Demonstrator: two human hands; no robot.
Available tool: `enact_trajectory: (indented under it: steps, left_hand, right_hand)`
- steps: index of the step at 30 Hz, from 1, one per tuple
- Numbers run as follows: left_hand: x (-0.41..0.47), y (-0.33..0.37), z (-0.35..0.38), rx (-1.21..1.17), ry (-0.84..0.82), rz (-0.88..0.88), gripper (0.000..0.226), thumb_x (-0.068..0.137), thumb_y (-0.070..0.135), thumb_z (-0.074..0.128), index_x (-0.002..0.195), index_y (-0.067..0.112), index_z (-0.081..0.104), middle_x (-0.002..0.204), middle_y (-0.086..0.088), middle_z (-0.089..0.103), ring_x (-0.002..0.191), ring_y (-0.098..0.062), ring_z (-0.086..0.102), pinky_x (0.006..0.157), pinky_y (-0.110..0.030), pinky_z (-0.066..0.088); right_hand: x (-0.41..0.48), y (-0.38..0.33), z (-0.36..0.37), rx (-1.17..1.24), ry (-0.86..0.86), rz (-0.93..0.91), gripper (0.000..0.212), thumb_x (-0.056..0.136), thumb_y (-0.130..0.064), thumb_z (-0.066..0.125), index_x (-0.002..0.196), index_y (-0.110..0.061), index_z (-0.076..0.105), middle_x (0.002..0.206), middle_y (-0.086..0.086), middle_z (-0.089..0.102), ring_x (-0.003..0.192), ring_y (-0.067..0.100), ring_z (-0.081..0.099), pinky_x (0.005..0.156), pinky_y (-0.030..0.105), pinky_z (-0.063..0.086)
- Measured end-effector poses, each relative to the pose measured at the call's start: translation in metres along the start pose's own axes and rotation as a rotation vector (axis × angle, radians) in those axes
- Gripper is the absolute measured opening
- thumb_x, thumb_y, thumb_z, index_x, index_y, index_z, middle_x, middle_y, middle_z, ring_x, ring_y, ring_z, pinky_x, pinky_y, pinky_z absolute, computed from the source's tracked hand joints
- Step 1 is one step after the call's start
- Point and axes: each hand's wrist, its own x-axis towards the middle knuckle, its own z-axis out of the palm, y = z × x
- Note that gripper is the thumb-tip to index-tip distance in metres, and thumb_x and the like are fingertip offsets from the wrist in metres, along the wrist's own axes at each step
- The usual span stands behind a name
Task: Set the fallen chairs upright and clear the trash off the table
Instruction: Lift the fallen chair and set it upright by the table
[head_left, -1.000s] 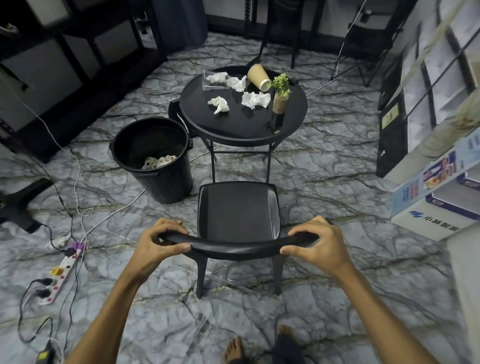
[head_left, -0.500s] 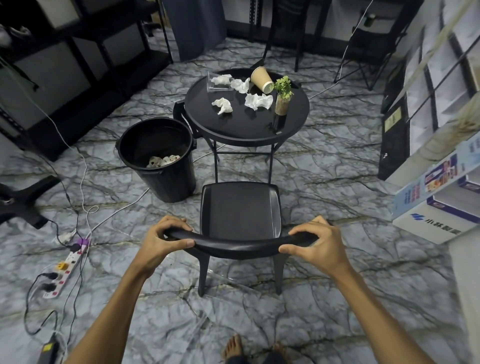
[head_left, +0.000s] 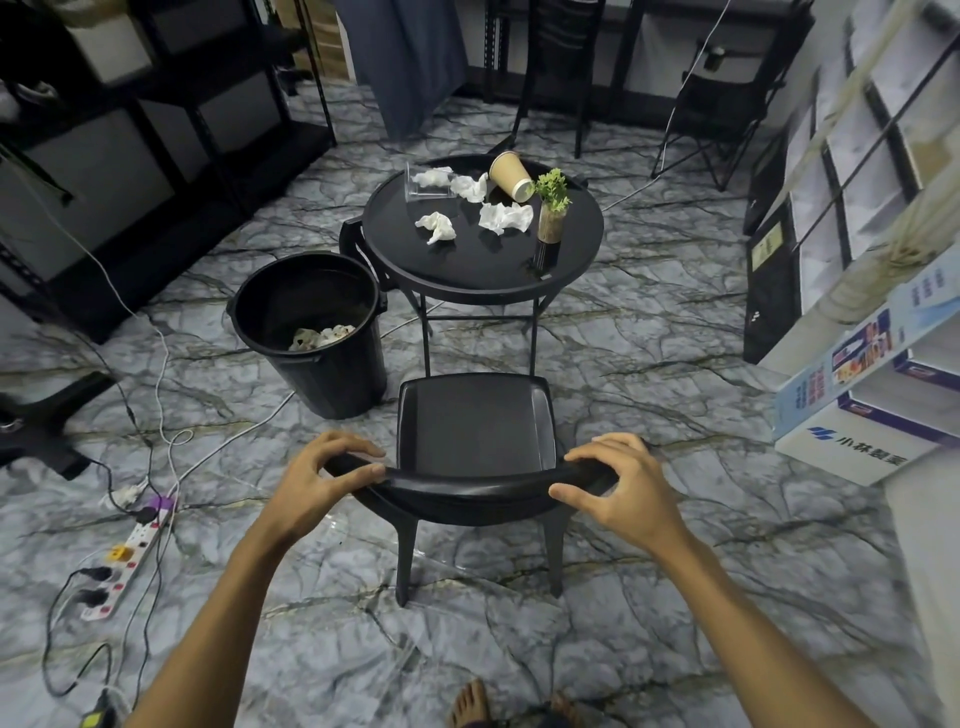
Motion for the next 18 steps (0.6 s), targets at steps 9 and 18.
enact_trajectory:
  steps: [9,18]
  left_hand:
    - [0.000,0.037,0.037,0.288,0.058,-0.001,0.051,0.076,0.065,0.049,0.113,0.034,0.066,0.108,0.004,0.061,0.105,-0.015,0.060,0.094,-0.039,0.047]
    - [-0.038,0.118,0.125,0.525,0.118,-0.049,0.044,0.089,0.053,0.052,0.128,0.033,0.055,0.133,0.000,0.053,0.125,-0.025,0.050,0.107,-0.060,0.031]
  right_hand:
    - [0.003,-0.008,-0.022,-0.073,-0.108,0.099,0.033,0.087,-0.052,0.060,0.103,-0.025,0.069,0.100,-0.009,0.065,0.108,0.013,0.049,0.084,0.028,0.043]
    - [-0.022,-0.003,-0.082,-0.143,-0.110,0.177,0.031,0.087,-0.040,0.060,0.112,-0.022,0.065,0.113,0.003,0.068,0.111,0.022,0.058,0.085,0.038,0.053]
